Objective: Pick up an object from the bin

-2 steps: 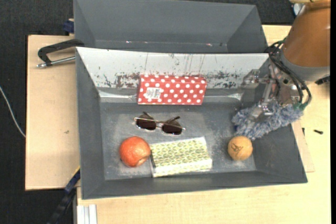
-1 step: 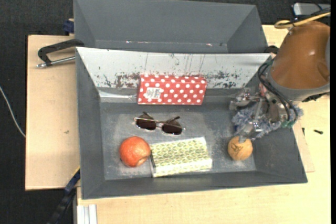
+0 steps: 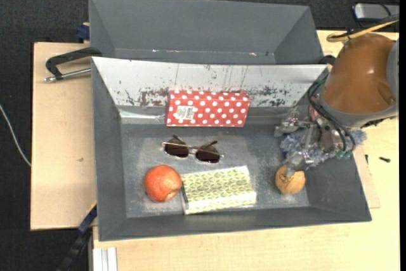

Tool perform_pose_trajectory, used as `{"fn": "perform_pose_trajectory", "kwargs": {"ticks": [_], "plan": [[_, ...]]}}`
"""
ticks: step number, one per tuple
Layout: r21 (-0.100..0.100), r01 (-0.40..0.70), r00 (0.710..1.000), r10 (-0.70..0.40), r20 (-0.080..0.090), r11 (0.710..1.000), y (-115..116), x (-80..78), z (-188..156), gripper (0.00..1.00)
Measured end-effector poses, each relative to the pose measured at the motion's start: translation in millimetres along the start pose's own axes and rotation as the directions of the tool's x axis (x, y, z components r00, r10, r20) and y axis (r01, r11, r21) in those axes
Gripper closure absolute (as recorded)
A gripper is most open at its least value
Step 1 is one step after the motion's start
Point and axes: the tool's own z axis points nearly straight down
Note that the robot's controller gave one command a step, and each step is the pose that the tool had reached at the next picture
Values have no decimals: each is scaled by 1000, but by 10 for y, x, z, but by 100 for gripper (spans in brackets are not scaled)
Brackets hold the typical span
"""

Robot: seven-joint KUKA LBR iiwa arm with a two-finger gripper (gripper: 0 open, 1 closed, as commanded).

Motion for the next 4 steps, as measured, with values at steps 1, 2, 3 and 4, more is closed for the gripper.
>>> {"fn": "perform_pose_trajectory", "kwargs": {"ticks": [1,2,3,4], "plan": [[-8,166,986,-166,-6,986,230,-53,158,0],[-4,266,964,-266,2,964,1,34,241,0],[-2,181,983,-181,-5,983,-177,163,555,0],[-3,429,903,-429,-3,903,-265,217,555,0]]}}
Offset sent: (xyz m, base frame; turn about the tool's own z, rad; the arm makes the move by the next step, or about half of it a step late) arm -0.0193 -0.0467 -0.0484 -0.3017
